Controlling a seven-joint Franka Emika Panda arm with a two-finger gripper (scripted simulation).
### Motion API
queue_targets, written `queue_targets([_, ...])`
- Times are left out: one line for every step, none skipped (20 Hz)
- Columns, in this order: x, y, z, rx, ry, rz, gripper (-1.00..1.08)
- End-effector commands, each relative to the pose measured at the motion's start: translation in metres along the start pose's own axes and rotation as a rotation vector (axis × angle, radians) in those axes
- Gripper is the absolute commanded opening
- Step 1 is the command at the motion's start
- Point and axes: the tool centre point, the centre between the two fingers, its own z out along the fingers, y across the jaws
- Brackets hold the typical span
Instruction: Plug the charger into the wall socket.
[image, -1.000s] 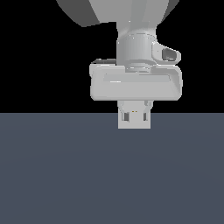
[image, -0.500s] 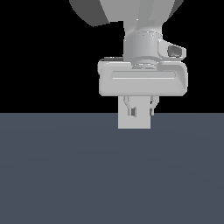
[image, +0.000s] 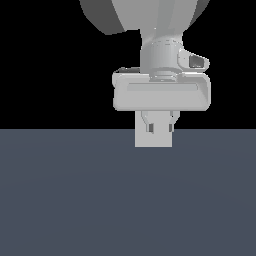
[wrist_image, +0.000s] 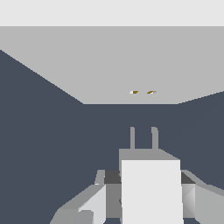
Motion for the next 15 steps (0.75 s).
queue_targets([0.008, 0.0, 0.001, 0.0, 0.0, 0.0, -1.0])
queue_targets([0.011, 0.0, 0.001, 0.0, 0.0, 0.0, -1.0])
queue_targets([0.016, 0.0, 0.001, 0.0, 0.0, 0.0, -1.0])
queue_targets([0.02, 0.0, 0.002, 0.0, 0.0, 0.0, -1.0])
queue_targets([0.023, 0.0, 0.002, 0.0, 0.0, 0.0, -1.0])
queue_targets([0.026, 0.0, 0.002, 0.0, 0.0, 0.0, -1.0])
queue_targets([0.029, 0.0, 0.003, 0.0, 0.0, 0.0, -1.0])
queue_targets([0.032, 0.0, 0.003, 0.0, 0.0, 0.0, -1.0])
queue_targets([0.034, 0.0, 0.003, 0.0, 0.0, 0.0, -1.0])
queue_targets([0.036, 0.0, 0.003, 0.0, 0.0, 0.0, -1.0])
queue_targets([0.037, 0.0, 0.003, 0.0, 0.0, 0.0, -1.0])
queue_targets([0.038, 0.0, 0.003, 0.0, 0.0, 0.0, -1.0])
queue_targets([0.039, 0.0, 0.003, 0.0, 0.0, 0.0, -1.0])
queue_targets([0.039, 0.0, 0.003, 0.0, 0.0, 0.0, -1.0])
queue_targets([0.039, 0.0, 0.003, 0.0, 0.0, 0.0, -1.0])
